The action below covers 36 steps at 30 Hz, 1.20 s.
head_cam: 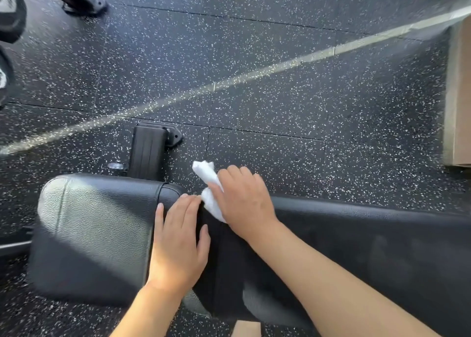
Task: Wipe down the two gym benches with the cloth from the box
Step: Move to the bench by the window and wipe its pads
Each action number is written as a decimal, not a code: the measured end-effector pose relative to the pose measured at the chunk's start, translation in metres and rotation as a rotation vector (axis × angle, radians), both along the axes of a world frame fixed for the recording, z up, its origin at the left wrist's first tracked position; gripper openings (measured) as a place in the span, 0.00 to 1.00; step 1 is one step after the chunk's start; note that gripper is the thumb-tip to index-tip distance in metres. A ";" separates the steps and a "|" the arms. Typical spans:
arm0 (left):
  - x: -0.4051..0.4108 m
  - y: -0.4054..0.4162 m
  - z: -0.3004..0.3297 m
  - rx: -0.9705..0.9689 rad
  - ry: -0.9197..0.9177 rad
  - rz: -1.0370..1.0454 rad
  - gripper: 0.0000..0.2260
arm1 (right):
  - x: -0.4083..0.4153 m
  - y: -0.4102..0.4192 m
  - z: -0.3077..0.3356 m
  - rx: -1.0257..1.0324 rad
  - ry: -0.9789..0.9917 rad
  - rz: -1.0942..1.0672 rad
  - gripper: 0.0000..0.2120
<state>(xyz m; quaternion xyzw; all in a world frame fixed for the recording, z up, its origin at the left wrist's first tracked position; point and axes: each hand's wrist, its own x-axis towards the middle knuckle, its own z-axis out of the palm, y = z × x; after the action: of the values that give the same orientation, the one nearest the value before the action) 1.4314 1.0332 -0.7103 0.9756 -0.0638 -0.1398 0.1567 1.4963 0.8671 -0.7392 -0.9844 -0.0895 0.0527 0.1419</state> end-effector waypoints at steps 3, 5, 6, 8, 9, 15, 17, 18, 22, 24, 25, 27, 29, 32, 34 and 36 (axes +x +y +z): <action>0.002 -0.005 0.000 -0.008 0.011 -0.002 0.26 | -0.020 -0.068 0.002 -0.051 -0.058 -0.011 0.10; 0.004 -0.013 0.001 -0.019 0.017 -0.022 0.26 | -0.040 -0.128 0.003 -0.106 -0.043 -0.094 0.11; 0.004 -0.017 0.001 -0.030 0.019 -0.027 0.27 | -0.049 -0.155 0.005 -0.137 -0.025 -0.158 0.14; 0.003 -0.024 0.000 -0.057 0.023 -0.015 0.27 | -0.067 -0.183 0.009 -0.221 -0.020 -0.238 0.21; 0.003 -0.026 0.000 -0.073 0.028 0.006 0.27 | -0.072 -0.183 0.010 -0.242 -0.026 -0.270 0.21; -0.003 -0.031 0.001 -0.150 0.034 0.064 0.26 | -0.082 -0.064 0.003 -0.072 -0.146 -0.255 0.11; -0.004 -0.031 0.000 -0.148 0.042 0.060 0.24 | -0.095 -0.022 -0.002 0.011 -0.184 -0.159 0.11; -0.005 -0.031 0.001 -0.146 0.046 0.061 0.23 | -0.100 -0.012 -0.003 0.053 -0.203 -0.126 0.11; -0.016 -0.045 0.006 -0.081 -0.005 -0.029 0.22 | -0.115 -0.061 -0.007 0.090 -0.254 -0.063 0.07; -0.027 -0.064 0.009 -0.073 -0.023 -0.113 0.23 | -0.130 -0.121 -0.005 0.024 -0.266 -0.130 0.07; -0.033 -0.077 0.010 -0.085 -0.024 -0.144 0.23 | -0.139 -0.159 -0.003 -0.018 -0.269 -0.193 0.09; -0.046 -0.107 0.012 -0.119 -0.025 -0.192 0.22 | -0.159 -0.241 0.002 -0.071 -0.242 -0.375 0.12; -0.060 -0.140 0.012 -0.142 -0.021 -0.248 0.21 | -0.179 -0.320 0.006 -0.107 -0.150 -0.617 0.11; -0.079 -0.183 0.011 -0.131 -0.011 -0.311 0.20 | -0.199 -0.374 0.011 -0.148 -0.065 -0.892 0.11; -0.090 -0.205 0.012 -0.133 -0.004 -0.333 0.20 | -0.195 -0.360 0.012 -0.135 -0.071 -0.972 0.14; -0.097 -0.219 0.011 -0.143 -0.007 -0.361 0.19 | -0.186 -0.319 0.009 -0.124 -0.067 -0.935 0.16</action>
<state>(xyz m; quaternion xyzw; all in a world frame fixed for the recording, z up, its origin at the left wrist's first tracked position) 1.3340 0.8145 -0.6992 0.9351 -0.2482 -0.1576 0.1977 1.3101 0.5478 -0.7302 -0.9269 0.3621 -0.0434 0.0884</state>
